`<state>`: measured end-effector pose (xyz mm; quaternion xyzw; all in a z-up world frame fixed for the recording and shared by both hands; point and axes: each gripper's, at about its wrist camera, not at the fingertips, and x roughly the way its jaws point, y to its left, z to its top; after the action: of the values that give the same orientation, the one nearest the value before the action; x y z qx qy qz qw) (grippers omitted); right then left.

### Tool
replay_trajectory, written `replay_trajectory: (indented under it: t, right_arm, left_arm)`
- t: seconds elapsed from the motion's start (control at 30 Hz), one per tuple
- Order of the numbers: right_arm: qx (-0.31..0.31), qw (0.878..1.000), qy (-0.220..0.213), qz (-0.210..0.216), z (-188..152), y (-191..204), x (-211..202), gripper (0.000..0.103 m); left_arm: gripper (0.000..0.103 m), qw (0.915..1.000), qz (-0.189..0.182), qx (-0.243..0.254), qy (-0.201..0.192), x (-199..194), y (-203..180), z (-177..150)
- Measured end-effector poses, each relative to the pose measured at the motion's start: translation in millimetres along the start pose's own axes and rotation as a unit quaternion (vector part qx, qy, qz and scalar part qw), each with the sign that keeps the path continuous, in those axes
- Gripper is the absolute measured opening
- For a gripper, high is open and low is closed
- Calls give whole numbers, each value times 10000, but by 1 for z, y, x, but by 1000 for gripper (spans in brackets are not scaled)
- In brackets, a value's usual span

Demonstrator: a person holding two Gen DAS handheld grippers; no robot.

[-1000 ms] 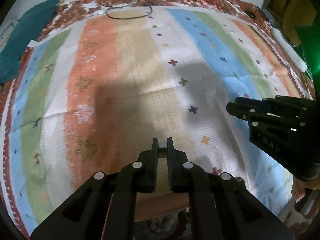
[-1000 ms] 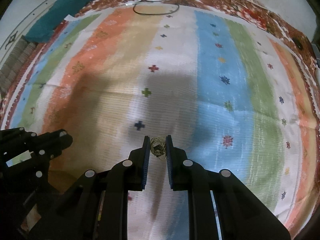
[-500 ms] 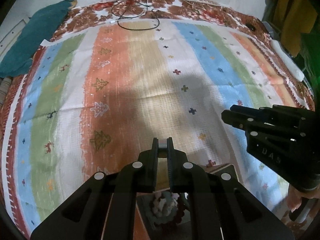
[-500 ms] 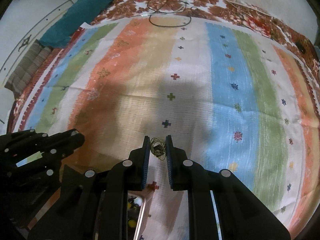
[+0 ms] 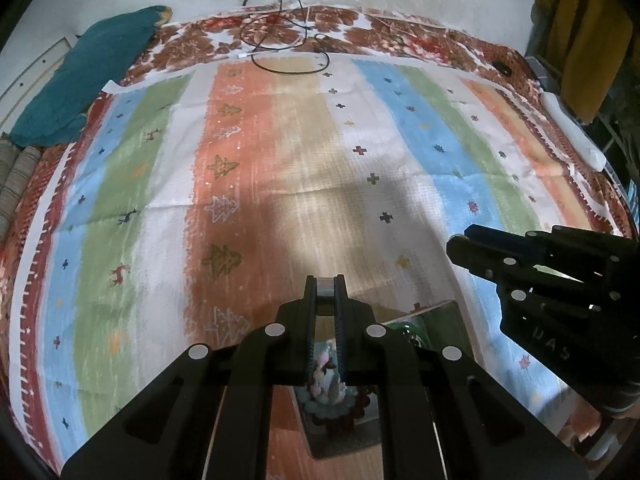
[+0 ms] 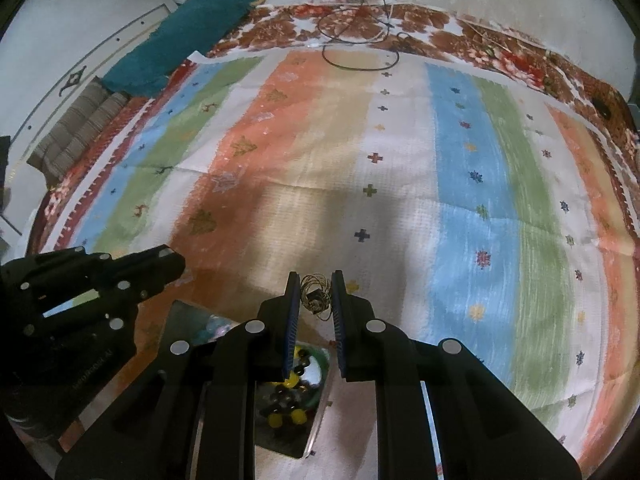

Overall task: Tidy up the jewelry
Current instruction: 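Carry the gold ring and silver charm in both grippers over the tin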

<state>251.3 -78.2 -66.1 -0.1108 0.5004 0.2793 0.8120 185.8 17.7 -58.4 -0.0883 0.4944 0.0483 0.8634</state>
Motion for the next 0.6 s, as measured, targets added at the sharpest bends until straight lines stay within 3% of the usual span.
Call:
replay_trajectory:
  t: [0.6]
  right_arm:
    - [-158,9995,-225,162,-29,25,-32,17]
  left_arm:
    - [8,9993,-241,-126,-250,-37,1,-28]
